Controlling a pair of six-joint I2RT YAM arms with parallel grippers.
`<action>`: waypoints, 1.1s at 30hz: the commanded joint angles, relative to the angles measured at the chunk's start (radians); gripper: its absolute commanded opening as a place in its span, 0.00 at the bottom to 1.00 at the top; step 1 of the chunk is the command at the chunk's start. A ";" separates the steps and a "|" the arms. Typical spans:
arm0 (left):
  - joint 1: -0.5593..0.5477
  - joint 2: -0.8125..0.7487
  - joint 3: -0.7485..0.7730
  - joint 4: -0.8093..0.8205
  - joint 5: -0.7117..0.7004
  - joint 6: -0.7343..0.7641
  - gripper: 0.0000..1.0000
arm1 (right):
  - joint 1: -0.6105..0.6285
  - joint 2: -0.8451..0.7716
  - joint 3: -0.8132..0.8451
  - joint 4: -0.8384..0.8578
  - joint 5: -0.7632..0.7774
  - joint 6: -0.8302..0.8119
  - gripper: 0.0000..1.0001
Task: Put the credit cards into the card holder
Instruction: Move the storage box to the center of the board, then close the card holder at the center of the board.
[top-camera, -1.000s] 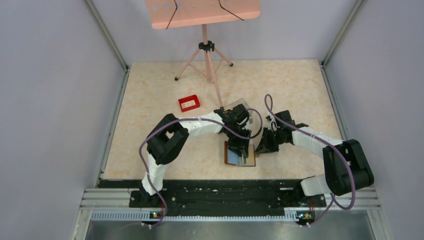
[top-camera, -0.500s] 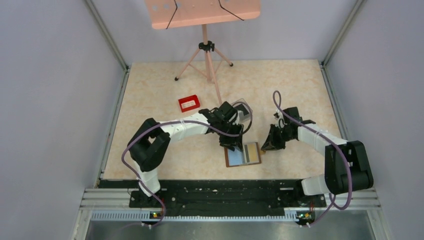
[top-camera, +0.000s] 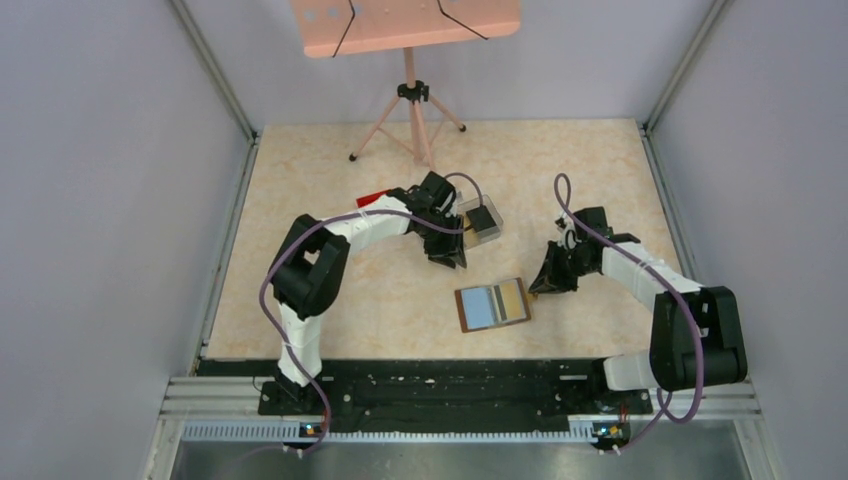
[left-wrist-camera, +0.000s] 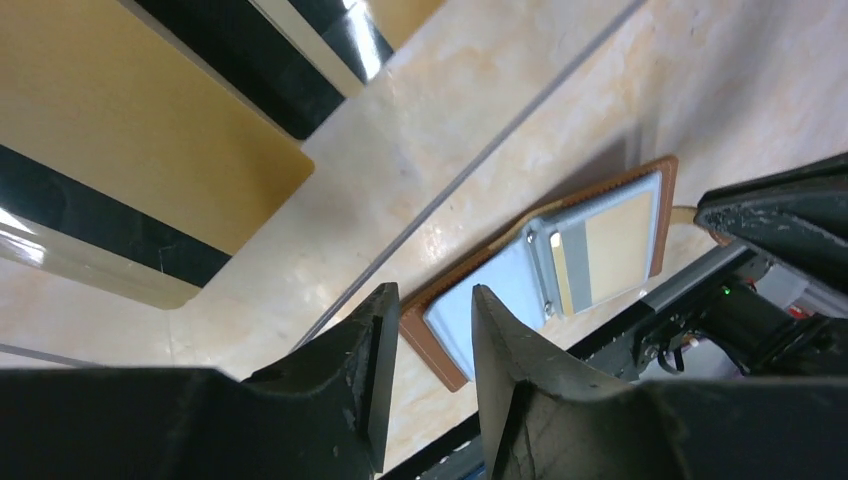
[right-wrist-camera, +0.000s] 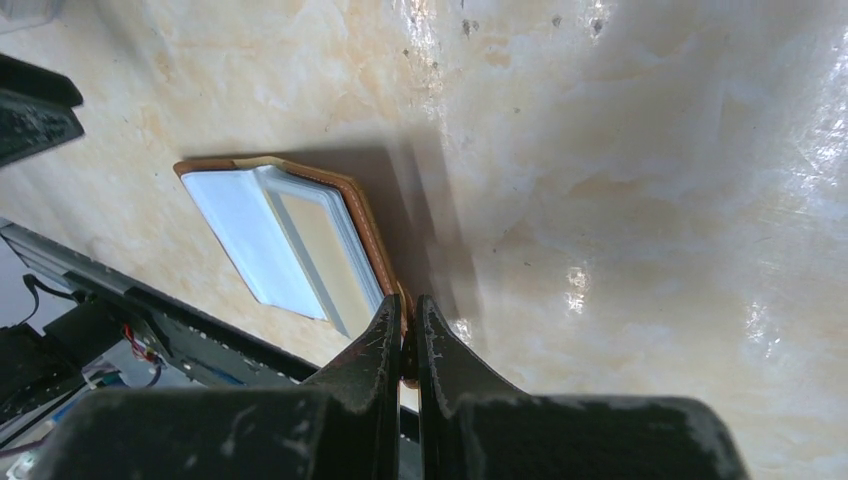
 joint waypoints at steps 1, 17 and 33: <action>0.070 0.069 0.111 -0.077 -0.090 0.078 0.38 | -0.011 -0.011 0.053 0.019 -0.006 0.004 0.00; 0.044 -0.131 -0.138 0.066 0.019 0.013 0.39 | -0.012 0.030 0.054 0.030 -0.061 0.002 0.00; -0.026 -0.285 -0.552 0.480 0.090 -0.305 0.48 | -0.012 -0.030 -0.073 0.050 -0.124 0.040 0.00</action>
